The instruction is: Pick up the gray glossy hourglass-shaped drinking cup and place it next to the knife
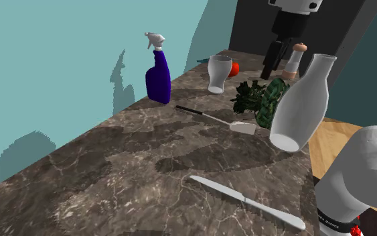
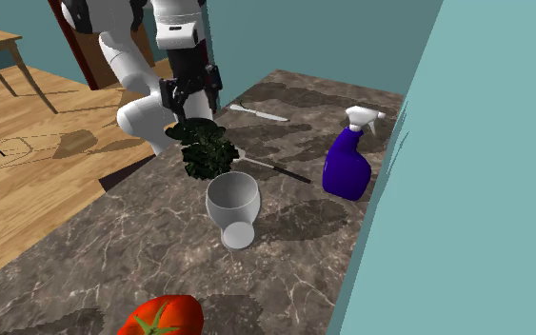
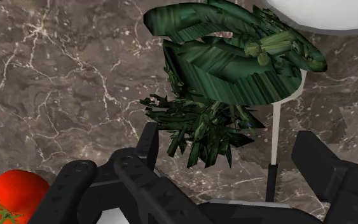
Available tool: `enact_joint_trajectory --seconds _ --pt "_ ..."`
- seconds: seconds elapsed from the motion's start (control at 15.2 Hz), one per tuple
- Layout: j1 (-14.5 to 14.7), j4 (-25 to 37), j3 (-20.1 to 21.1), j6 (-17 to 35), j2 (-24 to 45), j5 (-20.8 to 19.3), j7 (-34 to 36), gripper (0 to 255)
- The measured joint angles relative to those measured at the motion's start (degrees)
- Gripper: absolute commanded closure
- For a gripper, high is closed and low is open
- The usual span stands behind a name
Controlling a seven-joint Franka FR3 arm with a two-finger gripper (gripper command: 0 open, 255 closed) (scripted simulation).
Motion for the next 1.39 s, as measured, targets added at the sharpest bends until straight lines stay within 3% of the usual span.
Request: enact_joint_trajectory --seconds 0.13,0.4,1.25,1.39 --pt "0.0 0.6 -0.2 0.4 1.1 0.1 -0.1 0" --pt "0.0 5.8 -2.3 3.0 9.5 0.5 -2.1 0" --pt "0.5 32.9 -7.7 4.1 41.0 6.8 -9.1 0" --pt "0.5 34.0 -7.9 4.5 42.7 7.2 -9.5 0"
